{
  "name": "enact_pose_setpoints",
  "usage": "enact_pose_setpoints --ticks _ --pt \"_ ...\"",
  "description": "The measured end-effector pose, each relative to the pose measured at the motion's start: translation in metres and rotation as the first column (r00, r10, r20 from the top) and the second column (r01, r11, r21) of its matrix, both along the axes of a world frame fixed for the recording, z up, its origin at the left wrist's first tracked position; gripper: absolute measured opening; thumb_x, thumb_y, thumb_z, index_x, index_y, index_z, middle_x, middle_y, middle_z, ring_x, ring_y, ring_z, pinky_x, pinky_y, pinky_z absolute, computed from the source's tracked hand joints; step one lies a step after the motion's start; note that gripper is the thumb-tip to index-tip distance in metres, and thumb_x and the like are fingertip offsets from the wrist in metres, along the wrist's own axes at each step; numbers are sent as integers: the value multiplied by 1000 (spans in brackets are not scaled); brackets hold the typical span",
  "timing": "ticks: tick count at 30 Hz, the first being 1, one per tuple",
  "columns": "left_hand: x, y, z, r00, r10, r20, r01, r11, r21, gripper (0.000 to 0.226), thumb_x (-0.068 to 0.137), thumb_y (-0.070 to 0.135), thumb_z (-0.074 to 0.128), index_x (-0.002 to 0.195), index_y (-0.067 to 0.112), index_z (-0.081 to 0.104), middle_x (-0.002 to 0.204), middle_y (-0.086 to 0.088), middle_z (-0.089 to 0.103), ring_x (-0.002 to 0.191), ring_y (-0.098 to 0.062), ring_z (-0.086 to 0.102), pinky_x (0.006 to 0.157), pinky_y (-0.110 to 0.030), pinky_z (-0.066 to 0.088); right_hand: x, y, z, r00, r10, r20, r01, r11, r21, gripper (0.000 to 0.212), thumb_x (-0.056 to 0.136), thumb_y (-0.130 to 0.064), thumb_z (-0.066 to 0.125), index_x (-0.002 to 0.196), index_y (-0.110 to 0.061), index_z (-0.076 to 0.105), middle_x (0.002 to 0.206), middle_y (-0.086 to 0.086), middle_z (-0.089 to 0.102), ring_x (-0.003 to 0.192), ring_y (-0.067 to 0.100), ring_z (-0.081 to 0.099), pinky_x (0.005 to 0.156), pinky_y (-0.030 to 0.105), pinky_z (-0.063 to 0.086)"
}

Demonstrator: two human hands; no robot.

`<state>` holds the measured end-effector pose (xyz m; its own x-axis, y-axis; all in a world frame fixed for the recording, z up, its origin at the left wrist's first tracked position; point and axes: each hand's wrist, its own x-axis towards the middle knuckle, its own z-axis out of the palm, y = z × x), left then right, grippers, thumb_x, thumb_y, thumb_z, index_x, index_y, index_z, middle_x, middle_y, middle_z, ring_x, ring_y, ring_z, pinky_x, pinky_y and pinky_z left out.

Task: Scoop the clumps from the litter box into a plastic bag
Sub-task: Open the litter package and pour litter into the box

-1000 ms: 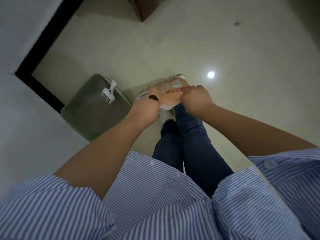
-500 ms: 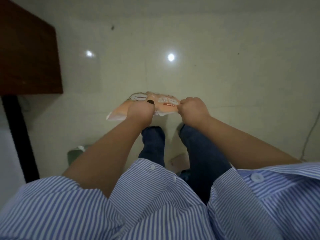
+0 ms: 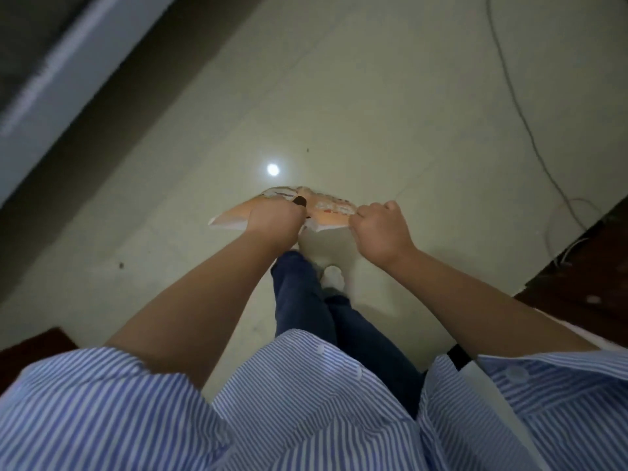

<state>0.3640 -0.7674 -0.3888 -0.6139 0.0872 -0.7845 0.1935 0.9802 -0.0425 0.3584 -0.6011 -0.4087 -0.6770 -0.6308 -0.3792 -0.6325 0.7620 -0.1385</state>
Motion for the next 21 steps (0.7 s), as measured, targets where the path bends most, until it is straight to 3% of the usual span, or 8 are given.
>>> enact_pose_setpoints --ticks 2,5,8,11,13,16,18,21 --pt "-57 18 11 998 -68 -13 68 998 16 36 91 8 44 127 11 47 113 -10 59 99 -25 57 69 -31 41 -39 19 8 996 -70 -56 69 997 -20 35 22 -6 85 36 -18 56 39 -5 52 35 15 49 59 24 27" --pt "-142 42 26 981 -187 -60 189 981 38 34 92 9 42 125 10 50 113 -10 59 92 -24 51 68 -28 35 -111 43 22 981 -123 -150 121 992 -26 30 25 1 77 37 -17 57 40 -4 52 36 17 49 60 26 17" --pt "-222 65 37 942 -322 -90 327 944 40 36 92 7 43 128 8 47 115 -10 59 107 -26 55 70 -30 37 -190 71 36 955 -185 -233 188 982 -7 14 44 -4 54 39 -17 56 40 -3 50 37 18 48 58 26 15" --pt "-296 90 50 919 -379 -112 388 919 72 39 93 5 41 132 5 42 117 -12 58 110 -27 54 73 -30 40 -258 97 42 917 -276 -288 273 961 -51 31 54 -7 29 41 -17 55 41 -2 50 37 18 47 58 26 17" --pt "-345 106 57 902 -408 -138 422 902 93 40 93 7 42 133 6 42 117 -12 59 110 -27 54 73 -30 40 -298 112 50 891 -335 -307 324 942 -88 29 52 -5 30 41 -17 54 40 -3 49 35 18 47 58 20 24" --pt "-418 132 62 883 -442 -158 459 883 100 41 93 9 42 134 8 43 116 -12 61 111 -27 53 79 -31 44 -357 134 53 853 -385 -353 350 923 -162 16 36 1 58 40 -14 56 39 -1 50 33 18 48 57 19 27" --pt "-465 149 64 876 -458 -149 474 875 99 42 94 11 42 135 9 41 117 -12 59 111 -27 53 80 -31 44 -399 150 51 852 -422 -310 390 906 -163 27 22 0 72 39 -14 56 39 -1 51 33 17 49 53 17 35" --pt "-539 176 64 853 -500 -147 514 854 78 42 95 14 42 136 10 39 119 -12 59 112 -27 53 83 -32 45 -466 174 50 842 -439 -314 395 898 -195 17 29 -2 59 39 -15 55 40 -3 51 35 17 50 53 16 34"
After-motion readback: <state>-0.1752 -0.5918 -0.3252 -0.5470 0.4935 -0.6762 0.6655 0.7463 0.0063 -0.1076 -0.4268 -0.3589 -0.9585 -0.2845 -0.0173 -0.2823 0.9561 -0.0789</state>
